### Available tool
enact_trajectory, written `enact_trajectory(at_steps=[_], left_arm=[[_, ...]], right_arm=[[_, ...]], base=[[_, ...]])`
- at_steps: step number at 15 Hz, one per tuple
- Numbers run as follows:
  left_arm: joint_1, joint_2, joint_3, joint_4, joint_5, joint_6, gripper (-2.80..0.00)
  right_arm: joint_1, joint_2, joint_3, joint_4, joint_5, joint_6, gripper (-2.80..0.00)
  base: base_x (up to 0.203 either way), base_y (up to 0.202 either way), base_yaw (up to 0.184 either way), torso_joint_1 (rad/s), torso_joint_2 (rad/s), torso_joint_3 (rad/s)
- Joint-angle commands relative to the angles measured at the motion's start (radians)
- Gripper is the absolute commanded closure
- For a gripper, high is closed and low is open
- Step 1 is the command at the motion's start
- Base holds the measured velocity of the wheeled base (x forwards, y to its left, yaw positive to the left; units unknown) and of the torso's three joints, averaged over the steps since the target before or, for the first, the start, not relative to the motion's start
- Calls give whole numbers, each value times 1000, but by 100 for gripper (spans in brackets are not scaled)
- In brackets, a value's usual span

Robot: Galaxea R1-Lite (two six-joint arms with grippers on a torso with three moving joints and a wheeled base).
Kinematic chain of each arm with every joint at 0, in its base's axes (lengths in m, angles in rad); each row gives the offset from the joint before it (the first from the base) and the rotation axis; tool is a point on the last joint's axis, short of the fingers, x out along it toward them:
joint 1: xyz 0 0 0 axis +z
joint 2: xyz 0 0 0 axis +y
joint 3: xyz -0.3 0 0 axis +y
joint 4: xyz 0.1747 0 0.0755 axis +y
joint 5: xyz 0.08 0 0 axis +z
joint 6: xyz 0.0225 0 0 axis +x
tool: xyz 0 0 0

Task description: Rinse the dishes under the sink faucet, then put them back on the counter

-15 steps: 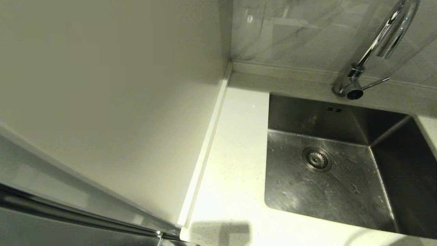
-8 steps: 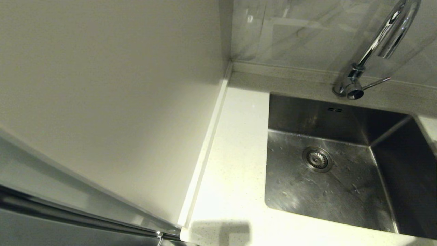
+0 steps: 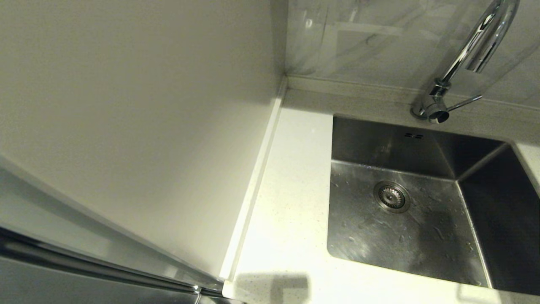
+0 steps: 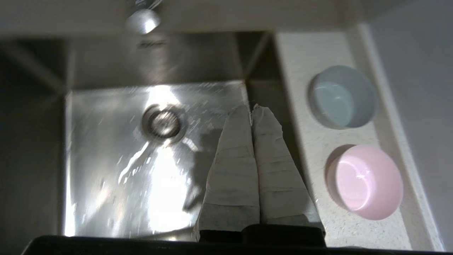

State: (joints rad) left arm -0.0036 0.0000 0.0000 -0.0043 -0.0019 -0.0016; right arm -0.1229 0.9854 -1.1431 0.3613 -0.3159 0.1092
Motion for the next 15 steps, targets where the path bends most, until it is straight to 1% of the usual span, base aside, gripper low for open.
enact_trajectory(at_steps=[1, 3, 5, 7, 10, 11, 13, 15], left_arm=[[-1, 0, 3, 0, 0, 0, 0], [0, 0, 3, 0, 0, 0, 0], [-1, 0, 3, 0, 0, 0, 0], [0, 0, 3, 0, 0, 0, 0], [-1, 0, 3, 0, 0, 0, 0], [0, 0, 3, 0, 0, 0, 0], [1, 0, 3, 0, 0, 0, 0], [-1, 0, 3, 0, 0, 0, 0]], right_arm=[[121, -182, 111, 2, -26, -26, 0], [146, -284, 206, 4, -37, -47, 0], [155, -391, 278, 8, -37, -70, 0], [157, -484, 335, 18, -35, -114, 0], [156, -607, 397, 49, -26, -130, 0], [153, -656, 403, 88, -13, -131, 0], [141, -765, 414, 168, 38, -132, 0], [130, -843, 451, 212, 71, -127, 0]], base=[[0, 0, 0, 0, 0, 0], [0, 0, 0, 0, 0, 0], [0, 0, 0, 0, 0, 0], [0, 0, 0, 0, 0, 0], [0, 0, 0, 0, 0, 0], [0, 0, 0, 0, 0, 0], [0, 0, 0, 0, 0, 0], [0, 0, 0, 0, 0, 0]])
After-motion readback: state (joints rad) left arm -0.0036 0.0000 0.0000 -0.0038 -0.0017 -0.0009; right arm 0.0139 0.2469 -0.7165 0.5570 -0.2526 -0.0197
